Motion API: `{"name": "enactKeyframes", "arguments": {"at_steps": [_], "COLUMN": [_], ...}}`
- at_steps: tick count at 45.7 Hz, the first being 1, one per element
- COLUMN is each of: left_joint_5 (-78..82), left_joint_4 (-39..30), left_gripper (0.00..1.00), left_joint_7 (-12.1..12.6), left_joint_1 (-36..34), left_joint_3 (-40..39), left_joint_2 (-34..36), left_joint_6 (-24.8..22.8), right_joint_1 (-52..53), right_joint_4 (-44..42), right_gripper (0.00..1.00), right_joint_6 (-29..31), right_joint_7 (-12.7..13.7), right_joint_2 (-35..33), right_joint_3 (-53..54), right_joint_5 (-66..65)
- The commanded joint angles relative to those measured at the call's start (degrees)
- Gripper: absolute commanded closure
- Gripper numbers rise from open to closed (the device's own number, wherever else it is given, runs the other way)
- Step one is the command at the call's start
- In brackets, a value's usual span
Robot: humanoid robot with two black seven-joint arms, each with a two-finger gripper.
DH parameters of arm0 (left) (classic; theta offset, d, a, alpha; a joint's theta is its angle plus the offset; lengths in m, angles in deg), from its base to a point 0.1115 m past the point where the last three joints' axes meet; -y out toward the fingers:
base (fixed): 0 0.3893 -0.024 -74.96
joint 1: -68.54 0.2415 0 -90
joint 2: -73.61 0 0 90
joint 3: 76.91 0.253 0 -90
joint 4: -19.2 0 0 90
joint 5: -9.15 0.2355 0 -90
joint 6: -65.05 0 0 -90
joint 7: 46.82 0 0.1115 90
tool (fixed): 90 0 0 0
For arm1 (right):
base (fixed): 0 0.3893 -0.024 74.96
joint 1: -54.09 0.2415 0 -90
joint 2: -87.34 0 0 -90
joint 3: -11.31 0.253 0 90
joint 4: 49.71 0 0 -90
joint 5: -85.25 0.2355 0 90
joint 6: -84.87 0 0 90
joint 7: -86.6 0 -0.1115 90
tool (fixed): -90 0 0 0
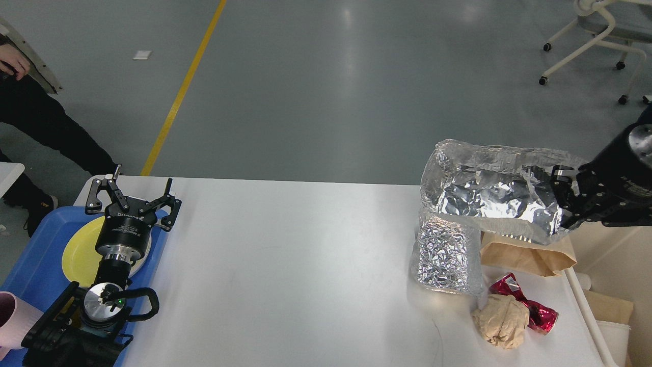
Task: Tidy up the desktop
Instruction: 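Lift the foil package and drop it into the white bin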
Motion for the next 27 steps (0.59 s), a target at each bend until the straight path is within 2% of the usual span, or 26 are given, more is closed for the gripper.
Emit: {"name": "enactKeyframes", "arguments": {"at_steps": [1,10,14,19,24,27], "left_joint_5": [0.0,0.0,0.0,0.0,0.0,0.0], "left_joint_4": [-0.1,0.0,0.0,0.0,0.0,-0.1], "left_gripper": [0.04,0.04,0.04,0.04,0.04,0.04], "left_joint_7": [0.0,0.0,0.0,0.0,0.0,-0.1], "left_joint_1": [0.0,0.0,0.0,0.0,0.0,0.0], "left_joint_3": [0.0,0.0,0.0,0.0,0.0,0.0], "left_joint_2": [0.0,0.0,0.0,0.0,0.0,0.0], "left_joint_6": [0.0,0.0,0.0,0.0,0.0,0.0], "right_joint_1": [-4.1,-17.4,-24.4,-35.2,-47.5,-54.1], "right_joint_4": [-5.5,-20.6,-28.0,-33.1,-37.5,-41.0], "right_gripper": [1.00,1.00,1.00,1.00,1.00,1.00], "right_joint_6": [-0.2,-0.5,-3.0,-11.0,-21.7,-26.0], "right_joint_7": [0.3,0.3,0.3,0.3,0.3,0.3], "right_joint_2": [-5.2,-18.5,-22.3,-25.9,-26.8,-26.7], "right_joint_3": [-4.1,-5.6,-3.3,0.5,5.2,8.4], "right_joint_5": [-0.1,-1.6,-2.6,-2.6,-2.6,-2.6]}}
